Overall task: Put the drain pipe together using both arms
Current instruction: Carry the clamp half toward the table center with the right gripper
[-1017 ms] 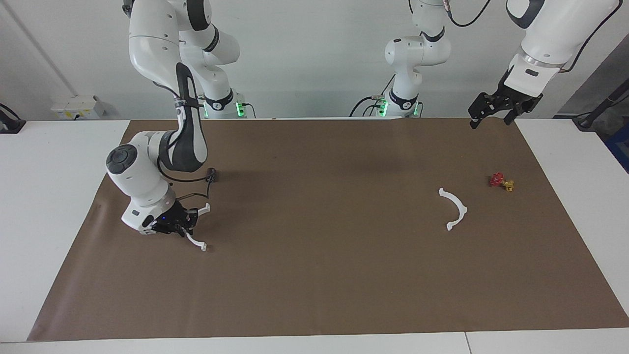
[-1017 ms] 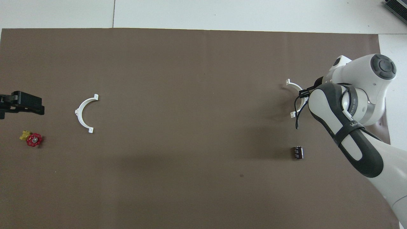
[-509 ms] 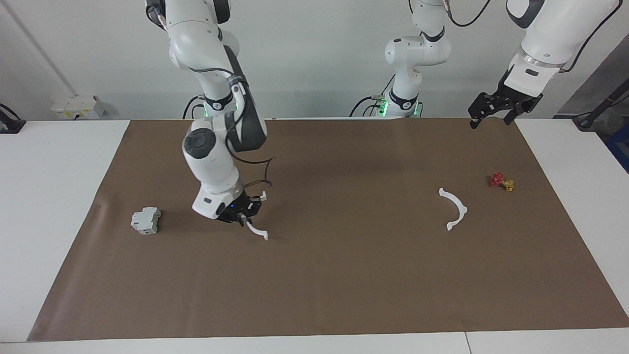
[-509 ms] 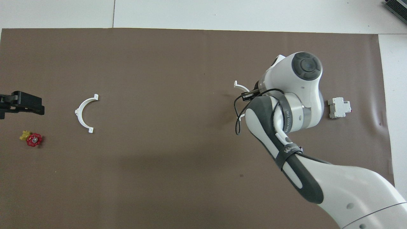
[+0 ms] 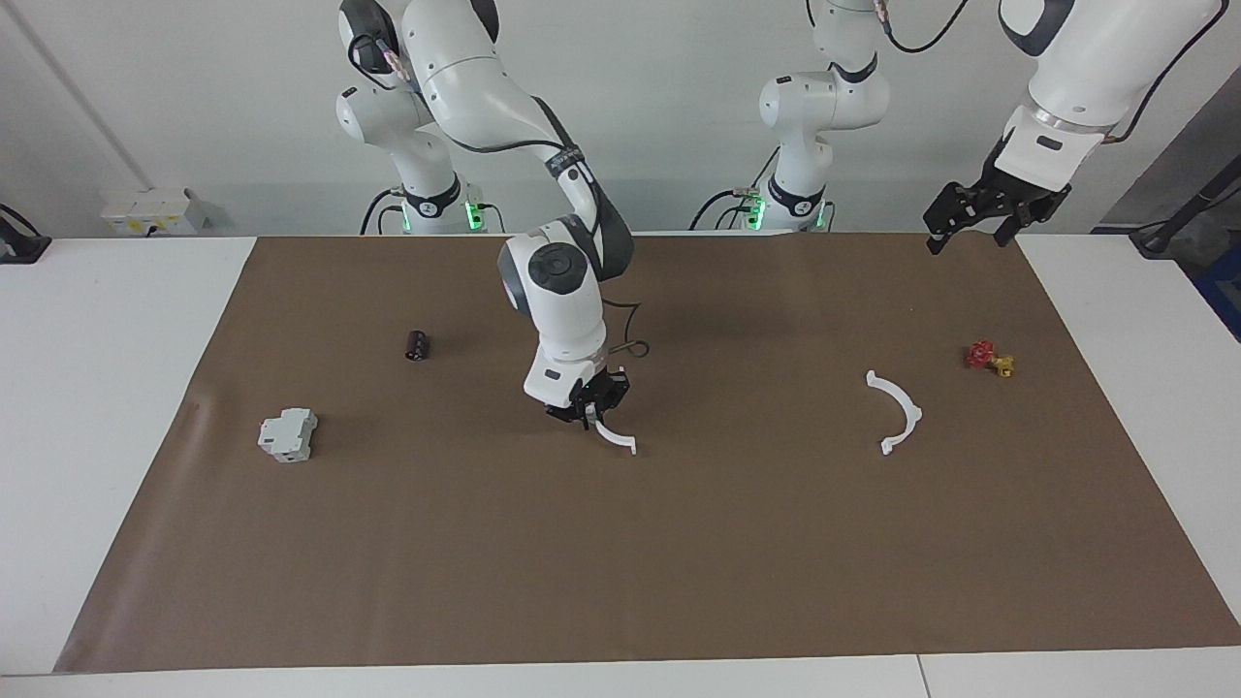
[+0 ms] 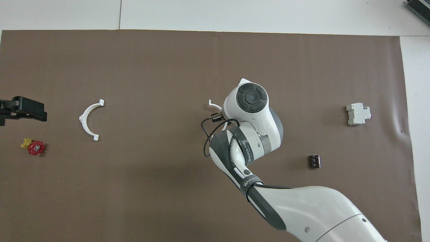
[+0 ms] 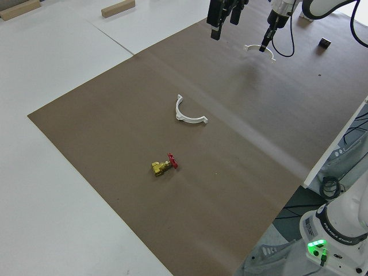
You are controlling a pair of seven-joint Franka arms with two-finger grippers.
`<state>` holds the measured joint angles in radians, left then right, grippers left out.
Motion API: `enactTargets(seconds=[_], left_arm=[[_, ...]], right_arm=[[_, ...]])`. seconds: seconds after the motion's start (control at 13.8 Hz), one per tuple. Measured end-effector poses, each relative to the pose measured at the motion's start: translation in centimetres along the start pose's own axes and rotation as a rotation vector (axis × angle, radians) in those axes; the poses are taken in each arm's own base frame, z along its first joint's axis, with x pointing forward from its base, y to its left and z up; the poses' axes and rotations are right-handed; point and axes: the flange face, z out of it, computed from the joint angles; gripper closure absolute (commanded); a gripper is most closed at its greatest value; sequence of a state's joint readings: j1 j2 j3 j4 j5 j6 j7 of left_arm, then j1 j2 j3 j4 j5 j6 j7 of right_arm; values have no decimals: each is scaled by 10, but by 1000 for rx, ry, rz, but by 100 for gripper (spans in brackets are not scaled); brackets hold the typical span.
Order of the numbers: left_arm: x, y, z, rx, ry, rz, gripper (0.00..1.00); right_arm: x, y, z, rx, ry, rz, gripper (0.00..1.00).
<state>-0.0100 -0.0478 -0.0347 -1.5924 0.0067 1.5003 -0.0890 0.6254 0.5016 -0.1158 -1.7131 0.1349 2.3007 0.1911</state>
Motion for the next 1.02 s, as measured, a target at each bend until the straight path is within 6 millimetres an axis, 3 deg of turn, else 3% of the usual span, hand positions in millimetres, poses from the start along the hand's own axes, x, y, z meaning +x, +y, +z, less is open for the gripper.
enactTargets(seconds=[0.29,0.58,1.02], left_arm=[[5,0,5,-3,41,-1,0],[8,-16,43,-9,111,-32,0],[21,-34,77,-10,133,-66,0]], right_arm=[[-9,-29,7,-24,-4,3,100],[-12,-28,12,-51,-7,6,100],[-17,-31,18,-77,-14,-21,100]])
